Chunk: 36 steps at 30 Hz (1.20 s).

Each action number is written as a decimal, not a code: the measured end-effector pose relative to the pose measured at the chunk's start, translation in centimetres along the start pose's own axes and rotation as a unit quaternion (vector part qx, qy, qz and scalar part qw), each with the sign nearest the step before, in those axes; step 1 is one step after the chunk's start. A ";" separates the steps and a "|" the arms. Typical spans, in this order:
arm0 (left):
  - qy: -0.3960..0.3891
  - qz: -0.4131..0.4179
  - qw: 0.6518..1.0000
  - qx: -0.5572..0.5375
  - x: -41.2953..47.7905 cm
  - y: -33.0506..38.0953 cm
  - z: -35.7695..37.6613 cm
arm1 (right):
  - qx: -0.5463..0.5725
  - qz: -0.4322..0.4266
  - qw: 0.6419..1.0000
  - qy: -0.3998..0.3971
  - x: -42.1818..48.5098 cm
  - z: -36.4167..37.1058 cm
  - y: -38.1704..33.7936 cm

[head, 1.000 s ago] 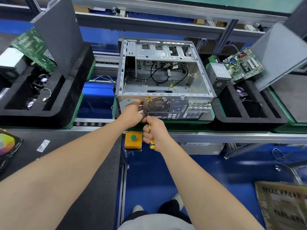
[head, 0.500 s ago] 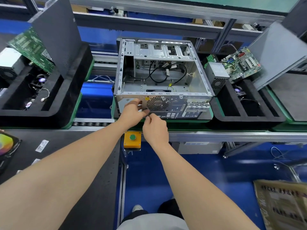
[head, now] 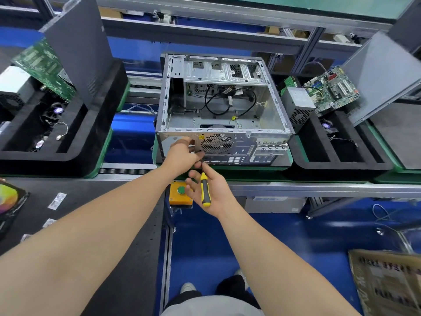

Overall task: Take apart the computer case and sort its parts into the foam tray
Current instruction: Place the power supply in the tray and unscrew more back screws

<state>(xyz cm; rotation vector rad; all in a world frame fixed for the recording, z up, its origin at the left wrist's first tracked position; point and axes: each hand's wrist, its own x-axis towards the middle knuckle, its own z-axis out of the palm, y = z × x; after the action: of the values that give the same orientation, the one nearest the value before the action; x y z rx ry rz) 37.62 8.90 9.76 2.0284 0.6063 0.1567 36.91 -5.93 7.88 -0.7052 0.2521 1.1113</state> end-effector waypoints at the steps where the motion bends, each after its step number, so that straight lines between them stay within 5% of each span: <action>1: -0.005 -0.002 1.000 -0.005 0.0 0.0 0.0 | 0.028 0.009 0.999 -0.015 0.0 0.0 0.1; 6: -0.024 0.007 1.000 -0.014 -0.1 0.1 -0.4 | 0.133 0.051 0.987 -0.075 -0.1 0.0 -0.4; 9: -0.034 0.017 0.999 -0.003 -0.1 0.0 -0.6 | 0.024 0.019 1.000 0.005 0.1 0.6 -0.7; 11: -0.042 0.023 0.999 0.001 0.0 -0.1 -0.7 | -0.148 -0.038 0.985 0.084 0.2 1.0 -0.9; 15: -0.044 0.029 0.998 0.025 0.2 -0.3 -0.6 | -0.514 -0.151 0.816 0.216 0.3 2.1 -0.8; 20: -0.040 0.020 0.999 0.002 0.1 -0.3 -0.4 | -0.790 -0.205 0.512 0.270 0.3 2.1 -0.4; 22: -0.032 0.019 0.999 -0.006 0.1 -0.3 -0.3 | -0.808 -0.219 0.473 0.276 0.4 1.8 -0.4; 24: -0.017 0.019 1.000 -0.007 0.0 -0.3 -0.1 | -0.791 -0.228 0.496 0.275 0.5 1.6 -0.5; 26: -0.005 0.014 1.000 -0.009 -0.1 -0.2 0.0 | -0.743 -0.221 0.578 0.254 0.6 1.4 -0.8; 31: 0.002 -0.013 0.998 -0.058 -0.1 -0.1 -0.2 | -0.345 -0.061 0.927 0.132 0.4 1.2 -2.8; 33: 0.000 -0.018 0.997 -0.081 -0.2 0.0 -0.3 | -0.186 -0.017 0.980 0.074 -0.3 0.9 -3.2; 36: -0.021 -0.013 0.997 -0.070 -0.3 0.0 -0.5 | 0.032 0.057 0.998 -0.007 -0.8 0.3 -3.0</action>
<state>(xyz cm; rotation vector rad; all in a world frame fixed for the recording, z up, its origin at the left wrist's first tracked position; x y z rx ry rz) 37.19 9.18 10.01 1.8825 0.5791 0.1358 39.18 -7.11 9.70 -0.6315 0.3169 1.2104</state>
